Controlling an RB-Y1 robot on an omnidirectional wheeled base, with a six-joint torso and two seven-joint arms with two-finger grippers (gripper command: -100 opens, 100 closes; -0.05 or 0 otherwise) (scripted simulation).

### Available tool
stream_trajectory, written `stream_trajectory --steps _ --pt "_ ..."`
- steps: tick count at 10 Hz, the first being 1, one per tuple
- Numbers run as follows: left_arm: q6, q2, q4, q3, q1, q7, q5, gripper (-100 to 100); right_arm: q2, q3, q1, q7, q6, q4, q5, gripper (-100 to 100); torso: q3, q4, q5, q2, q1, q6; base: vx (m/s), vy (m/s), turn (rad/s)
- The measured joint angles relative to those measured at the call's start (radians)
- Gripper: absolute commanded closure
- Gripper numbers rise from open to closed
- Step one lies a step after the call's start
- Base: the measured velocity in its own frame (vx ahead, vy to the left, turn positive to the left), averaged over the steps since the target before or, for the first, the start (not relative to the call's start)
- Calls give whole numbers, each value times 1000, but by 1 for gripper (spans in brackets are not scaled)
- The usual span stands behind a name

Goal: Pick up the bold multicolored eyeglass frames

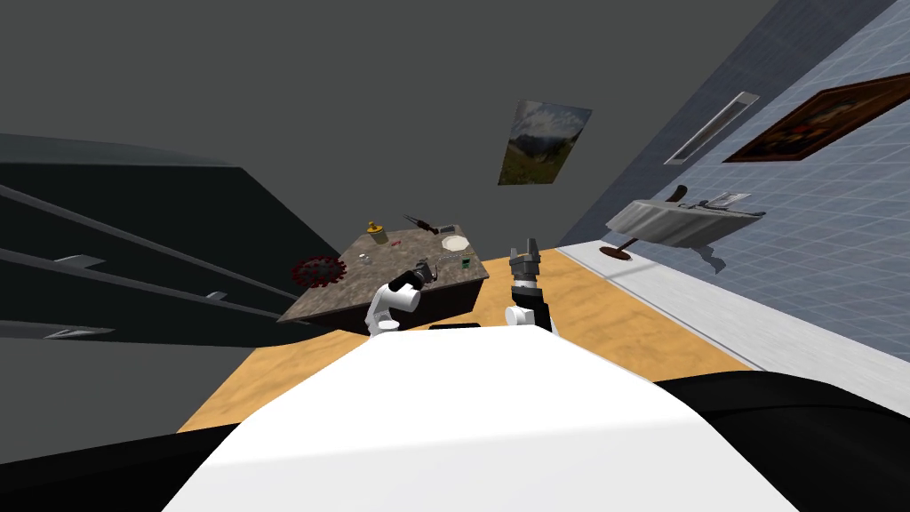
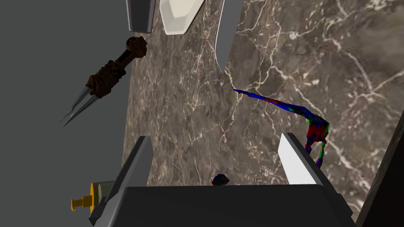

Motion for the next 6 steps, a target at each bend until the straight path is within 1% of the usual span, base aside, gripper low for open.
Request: stream_trajectory --steps 3,6 --pt "72 -2 11 -5 -20 13 4 -100 0 0 0 0 0 0 0 0 0 0 0 0 -1 0 4 24 -49" --pt "159 -10 24 -19 -49 34 2 -100 0 0 0 0 0 0 0 0 0 0 0 0 0 0 9 31 -42"
